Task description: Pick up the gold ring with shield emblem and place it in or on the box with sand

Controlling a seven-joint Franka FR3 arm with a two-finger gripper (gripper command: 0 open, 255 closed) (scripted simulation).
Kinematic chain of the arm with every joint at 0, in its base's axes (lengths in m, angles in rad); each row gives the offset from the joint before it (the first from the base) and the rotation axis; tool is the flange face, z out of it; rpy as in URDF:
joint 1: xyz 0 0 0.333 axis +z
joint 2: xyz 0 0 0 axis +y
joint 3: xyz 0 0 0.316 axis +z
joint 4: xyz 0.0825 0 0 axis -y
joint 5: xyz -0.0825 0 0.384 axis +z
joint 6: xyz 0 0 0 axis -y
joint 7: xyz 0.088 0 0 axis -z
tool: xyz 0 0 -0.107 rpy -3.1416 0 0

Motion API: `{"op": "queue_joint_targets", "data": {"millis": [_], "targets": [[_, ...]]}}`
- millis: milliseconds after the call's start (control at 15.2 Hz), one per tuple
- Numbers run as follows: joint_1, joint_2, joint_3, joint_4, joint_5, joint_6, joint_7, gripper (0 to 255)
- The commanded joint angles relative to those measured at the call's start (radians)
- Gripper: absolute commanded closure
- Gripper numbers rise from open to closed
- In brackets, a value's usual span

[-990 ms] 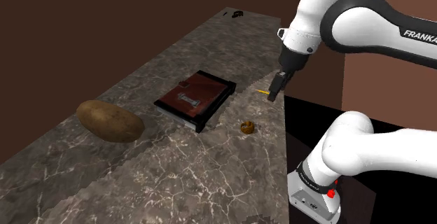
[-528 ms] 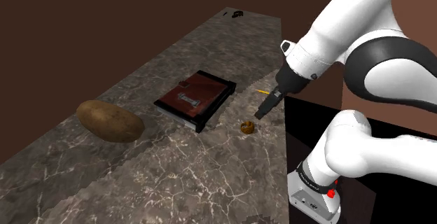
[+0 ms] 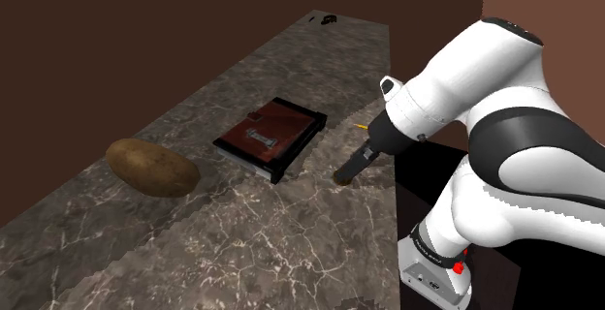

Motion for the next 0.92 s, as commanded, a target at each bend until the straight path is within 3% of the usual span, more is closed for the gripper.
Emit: {"op": "queue_joint_targets", "data": {"millis": [0, 594, 660, 858], "targets": [[0.006, 0.011, 0.019, -0.022, 0.017, 0.035, 0.001, 0], [0.007, 0.023, 0.032, -0.037, 0.029, 0.061, -0.002, 0], [0.007, 0.023, 0.032, -0.037, 0.029, 0.061, -0.002, 255], [0.008, 0.022, 0.031, -0.036, 0.028, 0.060, -0.001, 255]]}}
